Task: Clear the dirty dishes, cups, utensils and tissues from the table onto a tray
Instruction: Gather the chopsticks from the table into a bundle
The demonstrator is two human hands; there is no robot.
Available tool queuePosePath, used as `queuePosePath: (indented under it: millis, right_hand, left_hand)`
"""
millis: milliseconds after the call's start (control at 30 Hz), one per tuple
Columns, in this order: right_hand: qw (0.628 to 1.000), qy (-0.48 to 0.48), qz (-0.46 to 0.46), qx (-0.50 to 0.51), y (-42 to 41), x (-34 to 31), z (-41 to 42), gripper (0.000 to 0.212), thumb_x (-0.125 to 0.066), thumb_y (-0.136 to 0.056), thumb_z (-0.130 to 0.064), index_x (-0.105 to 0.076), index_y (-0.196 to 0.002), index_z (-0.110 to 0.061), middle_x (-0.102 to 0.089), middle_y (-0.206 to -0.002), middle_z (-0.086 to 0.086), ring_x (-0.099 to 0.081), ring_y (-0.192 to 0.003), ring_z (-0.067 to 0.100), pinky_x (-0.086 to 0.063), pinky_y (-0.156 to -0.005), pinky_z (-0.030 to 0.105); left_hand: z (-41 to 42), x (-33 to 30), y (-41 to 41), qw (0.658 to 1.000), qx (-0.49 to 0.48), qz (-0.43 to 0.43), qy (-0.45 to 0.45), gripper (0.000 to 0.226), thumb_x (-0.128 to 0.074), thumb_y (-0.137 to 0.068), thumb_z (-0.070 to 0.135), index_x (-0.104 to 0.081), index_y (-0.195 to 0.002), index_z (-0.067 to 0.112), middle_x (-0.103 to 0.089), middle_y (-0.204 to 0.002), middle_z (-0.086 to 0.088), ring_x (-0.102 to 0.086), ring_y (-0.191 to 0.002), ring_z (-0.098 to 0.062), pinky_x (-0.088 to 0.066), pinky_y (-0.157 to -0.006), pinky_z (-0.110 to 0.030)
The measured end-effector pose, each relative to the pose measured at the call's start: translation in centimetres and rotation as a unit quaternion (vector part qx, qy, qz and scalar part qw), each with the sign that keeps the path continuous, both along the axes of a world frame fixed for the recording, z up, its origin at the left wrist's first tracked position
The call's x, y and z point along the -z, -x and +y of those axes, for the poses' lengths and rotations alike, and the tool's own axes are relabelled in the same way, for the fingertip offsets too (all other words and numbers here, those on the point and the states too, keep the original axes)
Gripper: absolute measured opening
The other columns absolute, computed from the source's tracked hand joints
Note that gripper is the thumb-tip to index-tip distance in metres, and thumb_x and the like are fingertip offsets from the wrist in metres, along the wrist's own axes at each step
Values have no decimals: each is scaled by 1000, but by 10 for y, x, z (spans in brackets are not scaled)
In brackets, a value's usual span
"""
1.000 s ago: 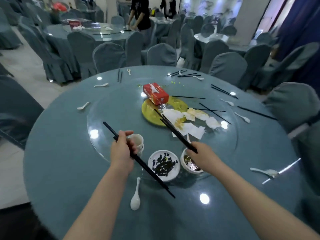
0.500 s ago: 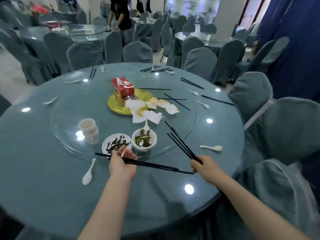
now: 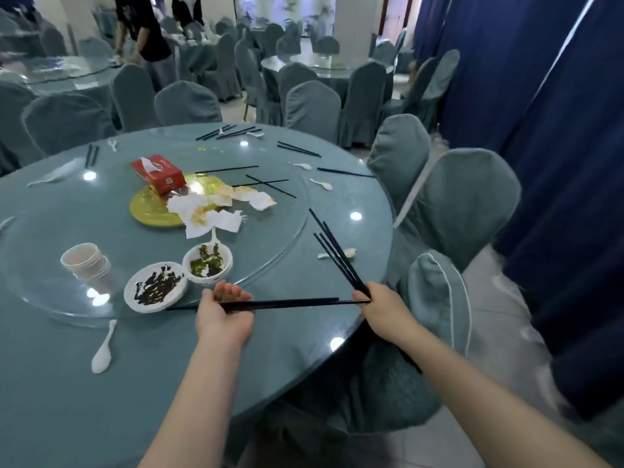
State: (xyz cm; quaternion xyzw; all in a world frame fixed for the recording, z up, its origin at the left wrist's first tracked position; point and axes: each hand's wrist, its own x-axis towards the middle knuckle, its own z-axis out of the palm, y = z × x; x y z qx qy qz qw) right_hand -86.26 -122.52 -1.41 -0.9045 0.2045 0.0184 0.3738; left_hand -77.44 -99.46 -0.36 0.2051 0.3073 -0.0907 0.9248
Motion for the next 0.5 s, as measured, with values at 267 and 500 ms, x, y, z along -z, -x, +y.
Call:
queuePosePath:
  millis: [267,500]
  right_hand:
    - [999,29,5,42,39,-6,-13,8,-48,-95,-23,-53,-90,-19,-59,-91,-9,-59,-89,19,-49,-75,34]
    - [993,56,-12,99,81,-20,-81,28,-44,-98,-37,-51,-83,-14,-59,-80,5,-56,-77,25,-35,-59,32]
  left_hand:
    - [-73,-15,41,988,150,-36,-21,37,-35,-102,33,-48,-71,18,-48,-47,4,-52,-42,-12,-38,-59,-25]
    - [-131,-21,52,984,176,-15,-39,42,-29,-103,43,-48,-74,19,-43,-45,6,-48,-40,-9,-38,-61,-27]
